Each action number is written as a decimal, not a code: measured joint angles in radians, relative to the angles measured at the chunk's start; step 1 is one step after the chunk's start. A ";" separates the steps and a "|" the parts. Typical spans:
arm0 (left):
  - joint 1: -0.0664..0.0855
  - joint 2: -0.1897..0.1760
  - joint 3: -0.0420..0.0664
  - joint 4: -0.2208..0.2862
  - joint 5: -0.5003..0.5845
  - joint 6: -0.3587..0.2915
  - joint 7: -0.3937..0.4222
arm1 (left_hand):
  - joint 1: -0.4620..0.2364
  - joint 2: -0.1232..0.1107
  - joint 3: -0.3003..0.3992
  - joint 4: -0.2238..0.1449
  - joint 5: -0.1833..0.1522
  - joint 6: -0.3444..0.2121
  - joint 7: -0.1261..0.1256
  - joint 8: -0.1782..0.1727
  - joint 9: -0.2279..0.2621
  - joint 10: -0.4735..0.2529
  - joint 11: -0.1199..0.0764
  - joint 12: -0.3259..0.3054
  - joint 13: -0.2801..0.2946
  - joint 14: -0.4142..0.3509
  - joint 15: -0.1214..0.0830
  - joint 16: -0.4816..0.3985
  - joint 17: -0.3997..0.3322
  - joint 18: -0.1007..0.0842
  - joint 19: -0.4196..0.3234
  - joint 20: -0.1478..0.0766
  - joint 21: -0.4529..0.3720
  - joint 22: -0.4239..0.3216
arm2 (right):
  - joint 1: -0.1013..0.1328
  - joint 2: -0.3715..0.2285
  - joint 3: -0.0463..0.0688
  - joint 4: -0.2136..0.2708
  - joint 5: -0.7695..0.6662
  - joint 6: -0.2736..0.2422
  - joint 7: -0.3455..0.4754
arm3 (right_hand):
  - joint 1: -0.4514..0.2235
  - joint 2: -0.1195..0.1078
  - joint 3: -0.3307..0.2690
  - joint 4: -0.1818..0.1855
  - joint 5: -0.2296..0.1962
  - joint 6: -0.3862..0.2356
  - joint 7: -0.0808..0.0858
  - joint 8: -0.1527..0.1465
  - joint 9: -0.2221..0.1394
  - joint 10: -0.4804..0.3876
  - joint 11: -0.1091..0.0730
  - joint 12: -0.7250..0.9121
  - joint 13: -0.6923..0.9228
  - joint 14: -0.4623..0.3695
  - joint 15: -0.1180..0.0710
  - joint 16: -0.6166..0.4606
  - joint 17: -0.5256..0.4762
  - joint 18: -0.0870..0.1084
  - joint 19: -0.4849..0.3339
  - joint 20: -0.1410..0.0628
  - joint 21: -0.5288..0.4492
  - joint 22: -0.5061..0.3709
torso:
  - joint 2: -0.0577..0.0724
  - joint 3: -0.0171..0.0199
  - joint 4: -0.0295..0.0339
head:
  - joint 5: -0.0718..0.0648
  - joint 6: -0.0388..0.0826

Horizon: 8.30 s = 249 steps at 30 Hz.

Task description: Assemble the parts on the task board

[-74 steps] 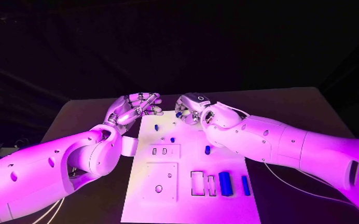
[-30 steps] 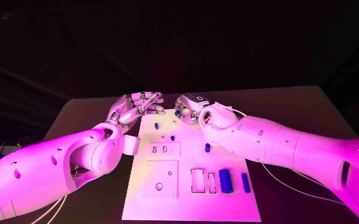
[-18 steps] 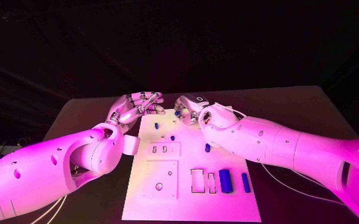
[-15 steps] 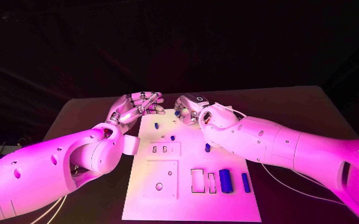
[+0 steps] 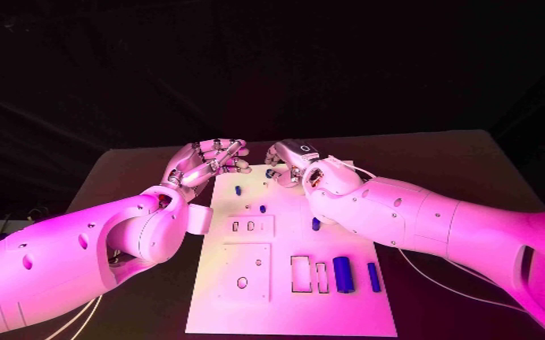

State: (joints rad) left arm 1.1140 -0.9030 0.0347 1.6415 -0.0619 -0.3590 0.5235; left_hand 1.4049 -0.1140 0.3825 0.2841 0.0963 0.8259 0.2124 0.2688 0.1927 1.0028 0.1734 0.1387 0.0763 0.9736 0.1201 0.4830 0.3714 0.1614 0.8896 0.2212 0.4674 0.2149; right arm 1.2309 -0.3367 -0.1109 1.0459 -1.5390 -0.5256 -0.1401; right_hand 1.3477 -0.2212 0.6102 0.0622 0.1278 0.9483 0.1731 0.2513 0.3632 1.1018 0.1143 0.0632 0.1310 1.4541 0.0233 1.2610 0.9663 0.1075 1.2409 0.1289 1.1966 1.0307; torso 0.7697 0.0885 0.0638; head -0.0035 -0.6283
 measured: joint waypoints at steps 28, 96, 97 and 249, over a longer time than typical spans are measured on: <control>0.000 -0.023 0.000 -0.019 0.000 0.004 0.001 | -0.001 -0.001 0.003 -0.003 0.000 0.000 0.000 0.000 0.001 0.000 0.000 0.000 0.000 0.000 0.000 0.000 0.001 0.000 0.000 0.000 0.004 0.000 | 0.093 -0.372 0.033 0.356 0.167 0.113 -0.035 | -0.027 -0.047 -0.125 0.033 0.064 -0.046 -0.022 -0.052 0.014 0.204 -0.049 0.208 0.156 0.012 -0.034 0.034 0.041 0.000 0.031 -0.031 0.005 0.040 | -0.015 -0.0094 -0.0250 | 0.004 0.011; 0.001 -0.022 0.004 0.004 0.002 0.029 0.004 | -0.001 -0.001 0.005 0.000 0.000 0.000 0.000 0.000 0.001 0.000 0.000 -0.005 0.000 -0.007 0.000 0.000 0.005 0.000 -0.007 0.000 0.004 0.001 | 0.098 -0.331 0.023 0.273 0.153 0.320 -0.164 | 0.134 0.045 -0.499 0.226 0.087 -0.067 -0.019 -0.054 0.069 0.226 -0.043 1.208 1.115 0.012 -0.027 0.249 0.341 -0.031 0.147 -0.025 0.130 0.261 | 0.013 -0.0426 -0.0257 | -0.023 0.016; 0.001 -0.022 0.004 0.003 0.002 0.029 0.004 | -0.001 -0.001 0.005 0.000 0.000 0.000 0.000 0.000 0.001 0.000 0.000 -0.005 0.000 -0.007 0.000 0.000 0.005 0.000 -0.007 0.000 0.004 0.001 | 0.098 -0.331 0.023 0.272 0.152 0.320 -0.164 | 0.134 0.045 -0.497 0.224 0.087 -0.067 -0.019 -0.054 0.069 0.226 -0.043 1.208 1.115 0.012 -0.027 0.249 0.341 -0.031 0.147 -0.025 0.130 0.261 | 0.013 -0.0425 -0.0256 | -0.024 0.016; 0.001 -0.014 0.004 -0.021 0.015 0.039 -0.002 | -0.005 -0.005 0.011 0.000 -0.003 0.000 0.000 0.000 0.003 0.000 0.000 -0.009 0.000 -0.022 0.000 0.000 0.014 0.000 -0.018 0.004 0.008 0.003 | -0.009 -0.052 0.005 0.179 0.015 0.089 -0.127 | -0.108 0.034 -0.329 0.229 0.091 -0.076 -0.006 -0.081 0.053 0.247 -0.032 1.252 1.162 0.012 -0.020 0.273 0.341 -0.039 0.195 -0.016 0.184 0.277 | 0.015 -0.0426 -0.0235 | 0.003 -0.002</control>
State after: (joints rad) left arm 1.1153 -0.9170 0.0391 1.6209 -0.0469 -0.3196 0.5215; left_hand 1.4000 -0.1189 0.3935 0.2841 0.0928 0.8259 0.2124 0.2688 0.1962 1.0027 0.1733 0.1298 0.0760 0.9521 0.1201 0.4826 0.3849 0.1613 0.8717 0.2251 0.4753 0.2179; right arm 1.2220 -0.3888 -0.1054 1.2247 -1.5235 -0.4367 -0.2667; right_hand 1.2396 -0.1869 0.2814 0.2912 0.2192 0.8721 0.1676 0.1699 0.4166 1.3489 0.0821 1.3156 1.2933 1.4665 0.0036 1.5340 1.3074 0.0689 1.4362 0.1128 1.3803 1.3078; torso 0.7843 0.0459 0.0403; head -0.0003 -0.6300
